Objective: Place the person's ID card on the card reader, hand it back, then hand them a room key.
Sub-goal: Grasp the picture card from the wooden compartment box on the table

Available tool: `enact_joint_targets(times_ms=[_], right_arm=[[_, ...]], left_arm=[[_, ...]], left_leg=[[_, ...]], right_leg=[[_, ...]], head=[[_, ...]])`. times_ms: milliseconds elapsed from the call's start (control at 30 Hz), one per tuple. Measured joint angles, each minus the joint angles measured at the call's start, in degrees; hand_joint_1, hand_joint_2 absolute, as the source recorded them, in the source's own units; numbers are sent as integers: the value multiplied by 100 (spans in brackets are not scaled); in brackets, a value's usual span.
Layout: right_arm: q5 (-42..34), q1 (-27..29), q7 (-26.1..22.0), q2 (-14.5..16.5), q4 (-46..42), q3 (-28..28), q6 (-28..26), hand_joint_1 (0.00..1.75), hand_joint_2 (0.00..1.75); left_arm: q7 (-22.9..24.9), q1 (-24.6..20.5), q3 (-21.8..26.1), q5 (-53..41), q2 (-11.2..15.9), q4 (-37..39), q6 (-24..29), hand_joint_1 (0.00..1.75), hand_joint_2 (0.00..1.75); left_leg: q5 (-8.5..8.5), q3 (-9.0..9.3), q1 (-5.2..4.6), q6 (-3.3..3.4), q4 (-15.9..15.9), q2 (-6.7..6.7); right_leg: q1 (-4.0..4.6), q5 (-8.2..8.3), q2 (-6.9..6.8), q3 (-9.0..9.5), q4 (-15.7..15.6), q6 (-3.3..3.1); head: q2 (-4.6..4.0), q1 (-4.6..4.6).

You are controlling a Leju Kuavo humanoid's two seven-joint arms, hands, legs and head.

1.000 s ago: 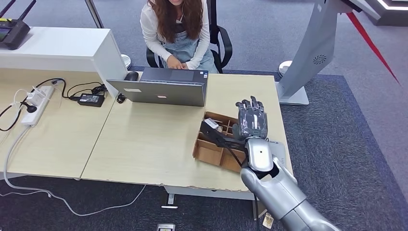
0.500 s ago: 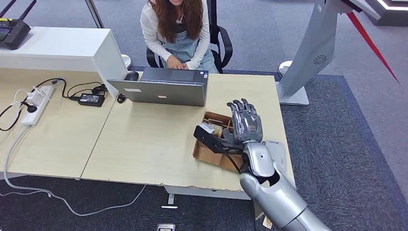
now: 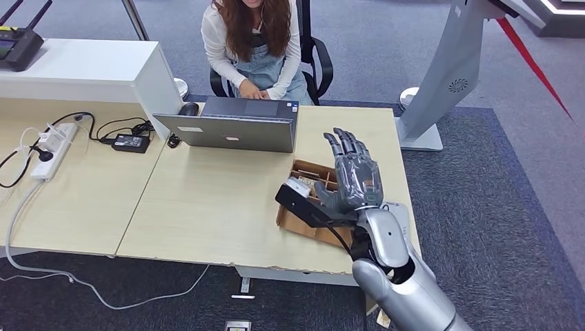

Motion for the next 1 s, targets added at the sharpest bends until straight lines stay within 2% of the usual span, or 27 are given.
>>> enact_joint_targets(times_ms=[333, 667, 1000], right_arm=[[183, 50, 57, -31, -120, 22, 127, 34, 175], [667, 45, 238, -31, 138, 62, 336, 31, 175], [827, 10, 391, -9, 382, 98, 588, 33, 175]], left_arm=[[0, -1, 1, -15, -2, 0, 6, 0, 0], [-2, -6, 0, -60, -4, 0, -13, 0, 0], [-7, -12, 1, -77, -4, 0, -45, 0, 0]], left_leg=[[0, -2, -1, 0, 0, -1], [0, -3, 0, 0, -1, -1], [0, -3, 0, 0, 0, -1]], right_leg=[[-1, 0, 0, 0, 0, 0], [0, 0, 0, 0, 0, 0], [0, 0, 0, 0, 0, 0]], head=[[0, 0], [0, -1], [0, 0]])
